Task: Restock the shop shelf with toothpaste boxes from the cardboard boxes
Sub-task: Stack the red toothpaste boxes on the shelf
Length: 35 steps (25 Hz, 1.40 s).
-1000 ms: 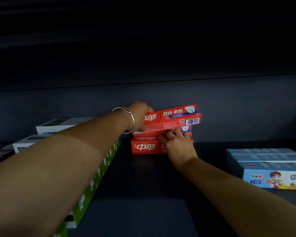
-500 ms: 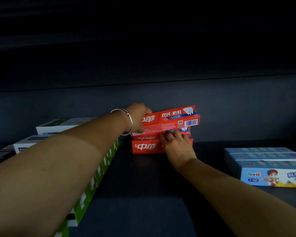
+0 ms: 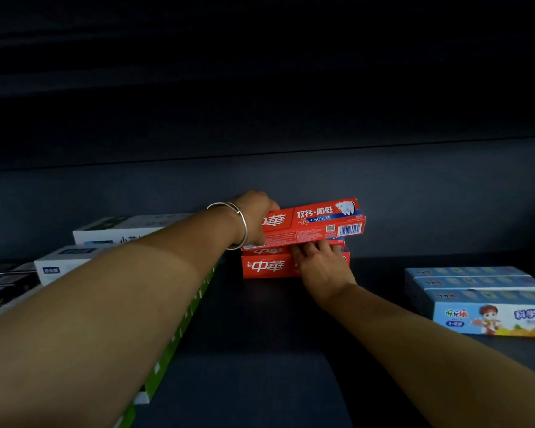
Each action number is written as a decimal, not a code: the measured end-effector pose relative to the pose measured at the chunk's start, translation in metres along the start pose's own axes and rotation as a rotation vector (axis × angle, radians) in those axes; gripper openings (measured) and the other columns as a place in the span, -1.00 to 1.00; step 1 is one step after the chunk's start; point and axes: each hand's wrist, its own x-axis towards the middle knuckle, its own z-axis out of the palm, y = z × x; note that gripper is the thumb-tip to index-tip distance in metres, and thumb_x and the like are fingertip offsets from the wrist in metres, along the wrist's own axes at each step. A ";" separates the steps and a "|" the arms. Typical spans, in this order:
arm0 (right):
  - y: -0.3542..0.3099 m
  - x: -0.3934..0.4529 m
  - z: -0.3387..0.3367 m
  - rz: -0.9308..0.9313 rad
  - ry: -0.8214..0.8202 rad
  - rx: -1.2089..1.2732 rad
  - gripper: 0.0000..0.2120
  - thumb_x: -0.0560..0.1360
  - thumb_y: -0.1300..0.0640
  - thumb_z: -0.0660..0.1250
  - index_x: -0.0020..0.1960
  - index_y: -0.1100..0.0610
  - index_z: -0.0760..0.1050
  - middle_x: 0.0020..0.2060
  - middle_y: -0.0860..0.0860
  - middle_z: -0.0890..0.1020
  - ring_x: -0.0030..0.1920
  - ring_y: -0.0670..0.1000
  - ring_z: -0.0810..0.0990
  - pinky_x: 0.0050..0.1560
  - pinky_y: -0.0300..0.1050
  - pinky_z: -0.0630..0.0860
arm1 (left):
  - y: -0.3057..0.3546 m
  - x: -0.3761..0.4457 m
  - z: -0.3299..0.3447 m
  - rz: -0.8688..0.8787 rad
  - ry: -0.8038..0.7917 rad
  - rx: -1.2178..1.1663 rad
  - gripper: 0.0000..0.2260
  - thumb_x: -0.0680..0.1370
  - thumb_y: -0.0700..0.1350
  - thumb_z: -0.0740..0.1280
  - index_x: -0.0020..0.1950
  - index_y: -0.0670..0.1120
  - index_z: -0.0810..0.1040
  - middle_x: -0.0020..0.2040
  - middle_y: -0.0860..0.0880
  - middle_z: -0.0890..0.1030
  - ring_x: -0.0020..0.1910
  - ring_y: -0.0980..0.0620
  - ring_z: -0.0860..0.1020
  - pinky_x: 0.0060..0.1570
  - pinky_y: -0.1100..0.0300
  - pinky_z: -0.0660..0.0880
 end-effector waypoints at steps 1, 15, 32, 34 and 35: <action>-0.001 -0.002 -0.002 -0.003 0.004 0.004 -0.39 0.59 0.06 0.18 0.54 0.11 -0.02 0.49 0.10 0.16 0.50 0.16 0.06 0.48 0.15 0.06 | 0.000 0.000 0.001 0.001 0.003 0.006 -0.54 0.38 -0.15 0.48 0.26 -0.06 0.48 0.12 -0.05 0.49 0.10 -0.05 0.52 0.01 0.18 0.49; 0.022 -0.040 -0.061 -0.141 0.101 0.074 -0.41 0.46 -0.06 0.33 0.40 0.14 0.28 0.32 0.11 0.43 0.30 0.14 0.40 0.29 0.01 0.36 | 0.024 -0.041 0.013 0.064 0.015 0.156 -0.47 0.39 -0.07 0.45 0.34 0.00 0.41 0.27 -0.03 0.45 0.25 -0.06 0.46 0.21 0.14 0.41; -0.005 -0.025 -0.023 -0.136 -0.127 -0.103 -0.49 0.61 0.14 0.15 0.50 0.19 0.07 0.42 0.18 0.29 0.43 0.19 0.27 0.44 0.13 0.21 | 0.003 -0.052 0.030 -0.326 -0.243 0.058 -0.77 0.55 -0.25 0.20 0.19 -0.20 0.47 0.15 -0.16 0.53 0.12 -0.11 0.52 -0.01 0.16 0.42; -0.006 -0.019 -0.021 -0.120 -0.134 -0.066 -0.52 0.61 0.15 0.14 0.49 0.17 0.12 0.43 0.17 0.30 0.44 0.18 0.26 0.45 0.14 0.20 | 0.001 -0.052 0.032 -0.341 -0.261 0.054 -0.78 0.55 -0.25 0.20 0.18 -0.19 0.47 0.14 -0.15 0.53 0.11 -0.10 0.53 0.01 0.15 0.44; -0.006 -0.017 -0.021 -0.116 -0.130 -0.047 -0.53 0.60 0.15 0.15 0.48 0.16 0.15 0.42 0.16 0.31 0.44 0.18 0.26 0.45 0.15 0.20 | -0.001 -0.051 0.033 -0.349 -0.270 0.048 -0.78 0.54 -0.25 0.19 0.17 -0.20 0.47 0.14 -0.15 0.53 0.11 -0.10 0.53 0.03 0.14 0.45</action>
